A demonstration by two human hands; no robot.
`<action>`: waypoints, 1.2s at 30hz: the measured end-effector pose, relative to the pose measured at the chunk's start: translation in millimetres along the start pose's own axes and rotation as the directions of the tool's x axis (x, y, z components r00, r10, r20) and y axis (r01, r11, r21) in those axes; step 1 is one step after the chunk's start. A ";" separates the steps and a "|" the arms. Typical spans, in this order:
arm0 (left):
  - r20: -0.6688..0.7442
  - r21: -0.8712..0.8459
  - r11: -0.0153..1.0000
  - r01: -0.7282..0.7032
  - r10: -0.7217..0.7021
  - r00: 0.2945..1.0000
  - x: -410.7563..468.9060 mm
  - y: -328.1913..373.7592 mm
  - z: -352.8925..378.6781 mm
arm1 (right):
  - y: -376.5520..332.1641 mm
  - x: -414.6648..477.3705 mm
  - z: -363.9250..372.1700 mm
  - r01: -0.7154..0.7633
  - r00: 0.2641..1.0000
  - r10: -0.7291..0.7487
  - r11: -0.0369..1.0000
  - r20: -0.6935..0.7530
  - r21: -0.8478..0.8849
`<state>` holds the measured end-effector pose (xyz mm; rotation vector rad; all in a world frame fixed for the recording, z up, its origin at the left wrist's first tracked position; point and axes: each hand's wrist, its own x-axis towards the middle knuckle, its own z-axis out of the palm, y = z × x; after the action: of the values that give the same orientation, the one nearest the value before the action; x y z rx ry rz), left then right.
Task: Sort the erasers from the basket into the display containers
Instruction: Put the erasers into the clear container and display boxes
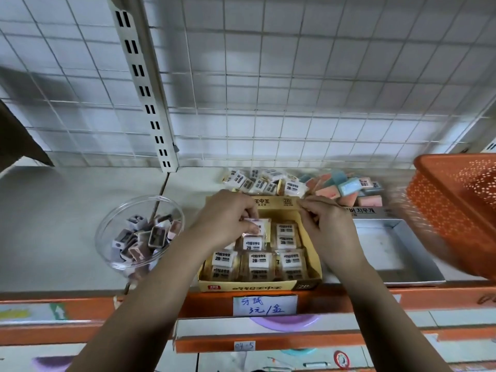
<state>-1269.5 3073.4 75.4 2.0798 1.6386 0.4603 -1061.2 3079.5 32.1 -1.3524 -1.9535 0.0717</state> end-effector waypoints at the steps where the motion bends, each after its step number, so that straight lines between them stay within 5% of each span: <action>1: -0.007 0.011 1.000 0.004 -0.004 1.000 0.4 -0.2 1.3 | -0.3 -0.1 -0.2 0.002 1.000 -0.002 1.000 -0.002 0.008; 5: -0.038 0.258 0.966 -0.021 0.032 0.999 -0.3 5.6 6.1 | -0.2 -0.2 0.4 0.016 1.000 -0.016 1.000 -0.004 0.016; 10: -0.087 0.312 0.949 -0.045 0.076 0.993 2.2 3.5 6.4 | 1.7 0.8 1.0 0.025 1.000 -0.025 1.000 0.005 0.011; 19: -0.178 0.236 0.972 0.005 0.038 0.983 5.7 -1.6 0.4 | 1.1 34.0 -11.3 -0.084 0.981 0.090 0.996 0.173 -0.038; 27: -0.311 0.101 0.994 -0.027 0.058 0.949 4.3 -1.6 -9.2 | 12.5 94.4 4.9 -0.065 0.863 0.207 0.950 0.462 -0.304; 36: -0.246 0.052 0.999 0.008 0.005 0.969 28.7 0.1 -28.1 | 14.4 91.5 5.5 -0.094 0.862 0.212 0.959 0.460 -0.266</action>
<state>-1277.3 3105.2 98.7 2.1296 1.8074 0.7060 -1068.3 3163.3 71.2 -1.7824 -2.3163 0.2907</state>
